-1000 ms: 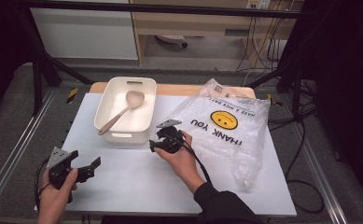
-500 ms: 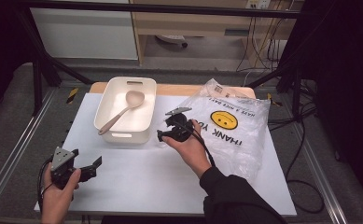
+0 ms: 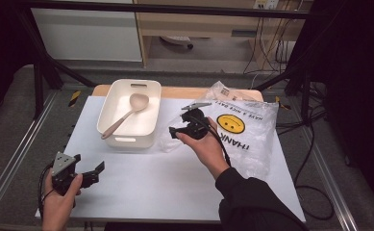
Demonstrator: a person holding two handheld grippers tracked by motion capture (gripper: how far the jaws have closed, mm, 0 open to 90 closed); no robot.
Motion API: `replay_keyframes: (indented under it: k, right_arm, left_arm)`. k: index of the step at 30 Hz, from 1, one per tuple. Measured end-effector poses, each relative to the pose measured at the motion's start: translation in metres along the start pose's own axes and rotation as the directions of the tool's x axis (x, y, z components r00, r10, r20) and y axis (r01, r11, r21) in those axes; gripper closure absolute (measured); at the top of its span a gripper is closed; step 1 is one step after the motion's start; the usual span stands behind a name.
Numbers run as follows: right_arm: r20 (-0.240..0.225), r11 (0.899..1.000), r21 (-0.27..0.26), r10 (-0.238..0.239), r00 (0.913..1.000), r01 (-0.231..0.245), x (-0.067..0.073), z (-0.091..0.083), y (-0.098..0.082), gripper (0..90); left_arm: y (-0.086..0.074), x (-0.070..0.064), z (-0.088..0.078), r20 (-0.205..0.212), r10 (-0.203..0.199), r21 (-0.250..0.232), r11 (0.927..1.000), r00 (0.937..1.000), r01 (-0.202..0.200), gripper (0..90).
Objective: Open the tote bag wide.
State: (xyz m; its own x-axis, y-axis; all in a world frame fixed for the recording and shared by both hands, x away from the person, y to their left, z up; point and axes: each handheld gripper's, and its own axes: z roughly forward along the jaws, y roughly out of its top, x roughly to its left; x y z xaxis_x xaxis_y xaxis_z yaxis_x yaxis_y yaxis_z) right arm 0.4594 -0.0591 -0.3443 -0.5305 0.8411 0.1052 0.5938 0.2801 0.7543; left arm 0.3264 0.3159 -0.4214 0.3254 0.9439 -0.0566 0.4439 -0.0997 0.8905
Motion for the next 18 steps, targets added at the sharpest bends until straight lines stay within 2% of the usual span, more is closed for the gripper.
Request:
replay_keyframes:
  k: [2, 4, 8, 11, 18]
  right_arm:
    - [-0.009, 1.000, 0.003, 0.005, 0.9999, -0.005, -0.004, -0.001, -0.002, 15.9]
    - [-0.022, 0.999, 0.008, 0.031, 0.9993, -0.031, -0.009, -0.001, -0.005, 15.2]
    - [-0.030, 0.999, 0.009, 0.043, 0.9986, -0.043, -0.016, -0.003, -0.012, 13.6]
    - [-0.021, 1.000, 0.009, 0.026, 0.9994, -0.026, -0.021, -0.008, -0.015, 13.0]
    - [-0.028, 0.998, -0.045, 0.051, 0.9983, -0.052, -0.040, -0.029, -0.017, 11.4]
  left_arm:
    - [0.000, 0.000, 0.000, 0.007, -0.004, 0.002, 1.0000, 1.0000, 0.004, 6.4]
    - [0.000, -0.001, 0.001, 0.011, -0.004, 0.004, 1.0000, 0.9999, 0.004, 6.4]
    - [0.000, -0.001, 0.001, 0.024, -0.001, 0.006, 1.0000, 0.9997, 0.001, 6.3]
    - [0.000, -0.001, 0.002, 0.035, -0.001, 0.010, 1.0000, 0.9994, 0.000, 6.2]
    - [0.000, -0.002, 0.001, 0.042, 0.002, 0.011, 0.9999, 0.9991, -0.003, 6.2]
